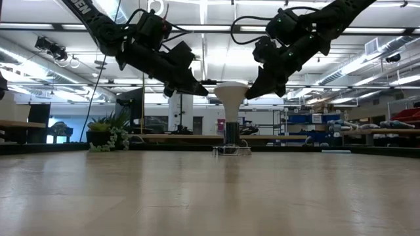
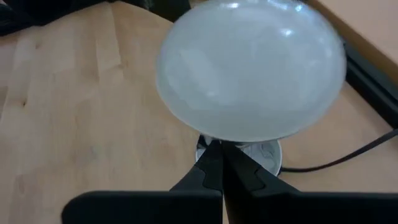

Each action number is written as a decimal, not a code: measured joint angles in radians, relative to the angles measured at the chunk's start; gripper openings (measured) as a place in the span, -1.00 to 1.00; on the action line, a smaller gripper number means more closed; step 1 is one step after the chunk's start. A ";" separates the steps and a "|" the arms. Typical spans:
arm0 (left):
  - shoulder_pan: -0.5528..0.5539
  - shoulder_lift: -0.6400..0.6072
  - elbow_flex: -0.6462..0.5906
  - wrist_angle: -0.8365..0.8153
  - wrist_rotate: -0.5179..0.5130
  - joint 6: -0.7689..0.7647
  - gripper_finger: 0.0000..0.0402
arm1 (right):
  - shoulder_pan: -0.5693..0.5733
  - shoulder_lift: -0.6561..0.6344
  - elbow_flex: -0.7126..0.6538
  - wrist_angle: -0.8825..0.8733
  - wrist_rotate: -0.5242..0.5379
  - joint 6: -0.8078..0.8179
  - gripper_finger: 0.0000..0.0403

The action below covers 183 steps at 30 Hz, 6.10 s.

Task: Screw lightbulb
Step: Insert the white lightbulb into the desk lamp, then remove the white lightbulb from the desk lamp

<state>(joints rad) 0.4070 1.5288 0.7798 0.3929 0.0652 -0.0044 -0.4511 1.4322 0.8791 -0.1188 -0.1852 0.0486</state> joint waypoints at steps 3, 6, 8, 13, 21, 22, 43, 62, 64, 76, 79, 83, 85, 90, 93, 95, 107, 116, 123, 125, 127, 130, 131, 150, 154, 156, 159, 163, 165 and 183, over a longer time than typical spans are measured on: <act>-0.004 0.000 -0.012 0.009 -0.001 0.000 -1.00 | 0.000 0.000 0.000 -0.021 -0.001 0.002 -0.96; -0.004 0.000 -0.026 0.010 -0.004 -0.005 -1.00 | 0.000 0.000 0.000 -0.048 -0.001 0.024 -0.92; -0.004 0.000 -0.041 0.014 -0.005 -0.012 -1.00 | 0.000 0.000 0.000 -0.062 -0.001 0.031 -0.87; -0.015 0.000 -0.108 0.105 0.001 -0.051 -1.00 | 0.013 -0.027 0.000 -0.102 0.004 0.038 -0.78; -0.023 0.000 -0.273 0.447 0.053 -0.156 -1.00 | 0.094 -0.127 -0.081 -0.024 0.062 0.053 -0.75; -0.023 0.000 -0.278 0.453 0.053 -0.159 -1.00 | 0.104 -0.133 -0.117 0.029 0.080 0.068 -0.76; -0.089 0.237 -0.187 0.541 0.014 -0.034 -0.91 | 0.168 0.194 -0.451 0.889 0.288 0.256 -0.89; -0.095 0.239 -0.185 0.418 -0.046 -0.005 -0.91 | 0.179 0.494 -0.272 0.948 0.311 0.317 -0.98; -0.100 0.239 -0.185 0.418 -0.049 -0.006 -0.91 | 0.197 0.492 -0.273 0.946 0.259 0.327 -0.98; -0.164 0.248 -0.185 0.390 -0.083 -0.030 -0.91 | 0.298 0.456 -0.280 0.923 0.184 0.378 -0.81; -0.180 0.287 -0.185 0.407 -0.104 -0.037 -0.91 | 0.332 0.406 -0.281 0.896 0.184 0.380 -0.70; -0.199 0.363 -0.186 0.465 -0.128 -0.064 -0.91 | 0.389 0.324 -0.280 0.819 0.281 0.401 -0.53; -0.208 0.394 -0.185 0.515 -0.147 -0.067 -0.91 | 0.426 0.289 -0.280 0.795 0.373 0.403 -0.43; -0.221 0.440 -0.184 0.588 -0.160 -0.085 -0.91 | 0.514 0.247 -0.279 0.802 0.642 0.411 -0.18; -0.229 0.442 -0.185 0.594 -0.175 -0.086 -0.91 | 0.541 0.253 -0.279 0.832 0.784 0.422 -0.06; -0.231 0.443 -0.185 0.597 -0.185 -0.086 -0.91 | 0.547 0.268 -0.278 0.864 0.831 0.423 0.00; -0.232 0.445 -0.187 0.615 -0.196 -0.103 -0.91 | 0.520 0.382 -0.275 1.063 0.867 0.370 0.09; -0.232 0.446 -0.187 0.622 -0.225 -0.106 -0.91 | 0.513 0.487 -0.249 1.255 0.874 0.290 0.08; -0.232 0.446 -0.188 0.629 -0.234 -0.107 -0.91 | 0.514 0.515 -0.180 1.190 0.970 0.206 0.06; -0.232 0.446 -0.188 0.623 -0.234 -0.110 -0.91 | 0.514 0.515 -0.171 1.181 1.028 0.176 0.06; -0.232 0.446 -0.188 0.622 -0.234 -0.111 -0.91 | 0.514 0.515 -0.163 1.178 1.047 0.149 0.06; -0.232 0.446 -0.188 0.622 -0.234 -0.113 -0.91 | 0.513 0.515 -0.162 1.177 1.053 0.133 0.04; -0.232 0.446 -0.188 0.622 -0.234 -0.115 -0.91 | 0.513 0.515 -0.162 1.177 1.053 0.133 0.03; -0.232 0.446 -0.187 0.617 -0.236 -0.139 -0.91 | 0.520 0.514 -0.162 1.154 1.046 0.175 -0.12; -0.232 0.445 -0.187 0.616 -0.236 -0.139 -0.91 | 0.513 0.514 -0.162 1.132 1.045 0.239 0.11; -0.232 0.445 -0.187 0.616 -0.236 -0.139 -0.91 | 0.504 0.514 -0.162 1.121 1.044 0.272 0.23; -0.232 0.445 -0.187 0.616 -0.235 -0.140 -0.91 | 0.493 0.514 -0.162 1.116 1.034 0.289 0.37; -0.232 0.445 -0.187 0.616 -0.235 -0.140 -0.91 | 0.479 0.514 -0.159 1.116 0.993 0.289 0.42; -0.232 0.445 -0.187 0.616 -0.234 -0.140 -0.91 | 0.476 0.514 -0.149 1.116 0.984 0.285 0.39; -0.232 0.443 -0.193 0.608 -0.233 -0.122 -0.91 | 0.475 0.512 -0.122 1.065 0.969 0.167 -0.21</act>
<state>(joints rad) 0.1745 1.9720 0.5867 1.0006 -0.1674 -0.1267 0.0243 1.9446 0.7574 0.9459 0.7835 0.2160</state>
